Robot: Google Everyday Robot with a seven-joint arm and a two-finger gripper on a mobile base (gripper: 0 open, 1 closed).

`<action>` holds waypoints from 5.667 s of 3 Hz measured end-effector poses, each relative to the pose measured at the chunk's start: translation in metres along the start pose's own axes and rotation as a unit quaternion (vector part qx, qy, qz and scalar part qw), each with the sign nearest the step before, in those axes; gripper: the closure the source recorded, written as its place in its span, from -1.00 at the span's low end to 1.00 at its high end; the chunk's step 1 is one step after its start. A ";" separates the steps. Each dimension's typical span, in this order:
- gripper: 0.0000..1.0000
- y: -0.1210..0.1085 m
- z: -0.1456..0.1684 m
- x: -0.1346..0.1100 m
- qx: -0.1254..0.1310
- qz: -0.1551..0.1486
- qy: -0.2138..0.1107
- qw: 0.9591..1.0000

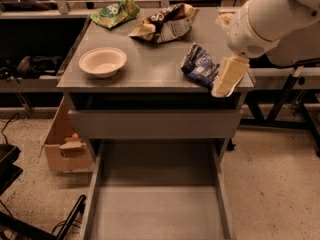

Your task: Place brown chip bag into middle drawer

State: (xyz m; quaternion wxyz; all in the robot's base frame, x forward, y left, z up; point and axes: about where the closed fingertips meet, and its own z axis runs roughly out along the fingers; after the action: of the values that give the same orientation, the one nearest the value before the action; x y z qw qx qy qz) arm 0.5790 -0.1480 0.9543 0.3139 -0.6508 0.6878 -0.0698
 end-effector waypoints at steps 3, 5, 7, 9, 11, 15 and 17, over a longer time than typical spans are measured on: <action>-1.00 -0.053 0.032 -0.046 0.063 -0.023 -0.055 0.996; -1.00 -0.143 0.086 -0.089 0.141 -0.061 -0.110 0.982; -1.00 -0.231 0.153 -0.141 0.177 -0.056 -0.151 0.971; -1.00 -0.253 0.224 -0.140 0.137 -0.005 -0.131 0.982; -0.05 -0.242 0.257 -0.124 0.105 0.032 -0.123 0.986; 1.00 -0.258 0.227 -0.141 0.137 0.007 -0.143 0.980; 1.00 -0.290 0.068 -0.133 0.237 -0.059 -0.114 0.963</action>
Offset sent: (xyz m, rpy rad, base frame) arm 0.0467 0.0337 0.0122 0.0538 -0.1065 0.0408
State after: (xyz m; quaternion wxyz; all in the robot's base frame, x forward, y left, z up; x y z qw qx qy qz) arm 0.8553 -0.0431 1.0920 0.5309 -0.6006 0.5719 -0.1742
